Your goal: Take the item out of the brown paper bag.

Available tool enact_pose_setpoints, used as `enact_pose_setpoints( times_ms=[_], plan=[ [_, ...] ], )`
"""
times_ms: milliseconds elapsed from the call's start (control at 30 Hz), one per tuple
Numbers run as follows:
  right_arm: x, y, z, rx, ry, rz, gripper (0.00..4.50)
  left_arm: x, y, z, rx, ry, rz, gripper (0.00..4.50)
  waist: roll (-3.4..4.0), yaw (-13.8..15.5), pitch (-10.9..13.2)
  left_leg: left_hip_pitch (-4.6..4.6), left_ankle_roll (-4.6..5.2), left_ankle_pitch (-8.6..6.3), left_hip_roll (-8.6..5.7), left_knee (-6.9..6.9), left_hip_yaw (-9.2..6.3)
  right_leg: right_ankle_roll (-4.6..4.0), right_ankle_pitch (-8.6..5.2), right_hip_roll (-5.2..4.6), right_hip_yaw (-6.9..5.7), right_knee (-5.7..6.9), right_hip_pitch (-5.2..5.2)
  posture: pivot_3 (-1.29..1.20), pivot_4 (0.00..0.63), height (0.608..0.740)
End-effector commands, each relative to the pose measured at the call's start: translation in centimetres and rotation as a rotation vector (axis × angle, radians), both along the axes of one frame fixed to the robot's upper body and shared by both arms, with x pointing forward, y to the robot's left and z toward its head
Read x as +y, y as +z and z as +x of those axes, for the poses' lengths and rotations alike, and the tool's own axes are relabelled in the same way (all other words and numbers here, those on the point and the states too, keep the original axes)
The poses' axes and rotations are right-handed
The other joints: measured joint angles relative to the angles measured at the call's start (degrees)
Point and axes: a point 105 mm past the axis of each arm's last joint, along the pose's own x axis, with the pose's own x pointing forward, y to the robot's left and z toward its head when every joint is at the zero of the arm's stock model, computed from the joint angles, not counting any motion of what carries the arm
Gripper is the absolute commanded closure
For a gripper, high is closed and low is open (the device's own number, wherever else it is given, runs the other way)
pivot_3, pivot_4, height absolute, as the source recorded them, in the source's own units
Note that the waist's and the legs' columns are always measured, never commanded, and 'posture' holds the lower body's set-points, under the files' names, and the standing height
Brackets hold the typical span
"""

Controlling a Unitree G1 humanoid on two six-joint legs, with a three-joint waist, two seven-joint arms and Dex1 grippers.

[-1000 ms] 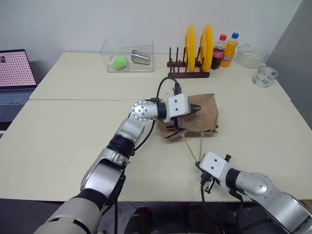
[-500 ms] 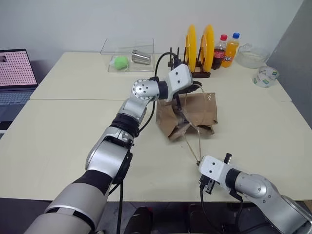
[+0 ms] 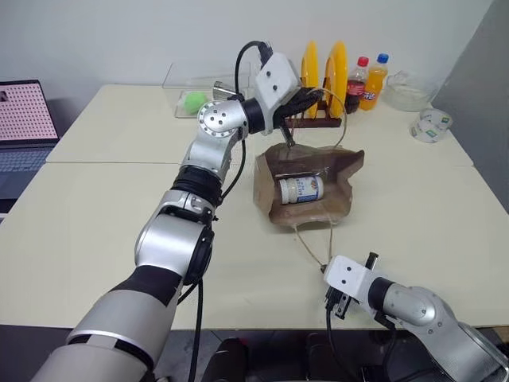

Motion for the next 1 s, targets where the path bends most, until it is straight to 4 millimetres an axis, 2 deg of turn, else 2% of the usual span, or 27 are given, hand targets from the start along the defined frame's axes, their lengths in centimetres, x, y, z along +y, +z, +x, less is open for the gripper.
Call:
enact_pose_setpoints(
  times_ms=[33, 167, 433, 600, 700, 867, 967, 1000],
  plan=[
    [0.5, 0.3, 0.0, 0.043, -0.029, 0.092, 3.26, -0.3, 1.0, -1.9, -0.031, -0.116, -0.018, 4.5, 0.0, -0.1, 0.0, 0.0, 0.0, 0.0, 0.0, 0.0, 0.0, 0.0, 0.0, 0.01, 0.0, 0.01, -0.01, 0.0, 0.15, 0.74],
    [1.1, 1.5, -0.2, 0.075, -0.037, 0.193, 1.84, -0.5, 0.9, -2.9, -0.019, -0.173, -0.022, 4.5, 0.0, -0.2, 0.0, -0.03, 0.0, 0.0, 0.01, 0.01, -0.02, -0.01, 0.01, 0.02, 0.02, 0.04, -0.05, 0.0, 0.15, 0.74],
    [1.0, 6.3, -1.3, 0.019, 0.027, 0.304, 1.84, -0.7, 0.7, -3.8, -0.023, -0.207, -0.012, 4.5, 0.01, 0.0, 0.0, -0.05, 0.01, 0.0, 0.0, 0.01, -0.02, -0.01, 0.01, 0.02, 0.02, 0.03, -0.05, 0.0, 0.15, 0.74],
    [0.8, 7.1, -2.4, 0.06, 0.073, 0.316, 1.84, -0.9, 0.2, -4.0, -0.022, -0.22, 0.002, 4.5, 0.0, 0.1, 0.0, -0.05, 0.01, -0.01, -0.02, 0.02, 0.0, -0.01, 0.01, 0.01, 0.01, 0.01, -0.04, 0.0, 0.15, 0.74],
    [0.5, 7.6, -2.4, 0.056, 0.076, 0.333, 1.84, -1.0, 0.0, -4.1, -0.019, -0.227, 0.007, 4.5, 0.01, 0.1, 0.0, -0.04, 0.02, -0.01, -0.01, 0.01, 0.0, -0.01, 0.01, 0.01, 0.01, 0.02, -0.04, 0.0, 0.15, 0.74],
    [0.2, 10.4, 0.1, -0.103, 0.03, 0.372, 1.84, -0.9, 0.0, -4.2, -0.013, -0.229, 0.004, 4.5, 0.01, -0.1, 0.0, -0.04, 0.02, -0.01, -0.01, 0.02, 0.01, -0.01, 0.01, 0.01, 0.04, 0.04, -0.05, 0.0, 0.15, 0.74],
    [-0.4, 10.9, 3.2, -0.172, -0.067, 0.335, 1.84, -0.8, 0.2, -4.0, -0.014, -0.222, 0.0, 4.5, 0.01, -0.2, 0.0, -0.04, 0.01, -0.01, 0.0, 0.0, 0.0, -0.01, 0.01, 0.01, 0.02, 0.04, -0.06, 0.0, 0.15, 0.74],
    [-0.5, 11.0, 4.1, -0.189, -0.086, 0.319, 1.65, -0.7, 0.3, -4.0, -0.016, -0.22, -0.001, 4.5, 0.01, -0.2, 0.0, -0.03, 0.01, -0.01, 0.0, 0.01, 0.0, -0.01, 0.01, 0.01, 0.02, 0.04, -0.06, 0.0, 0.15, 0.74]
  ],
)
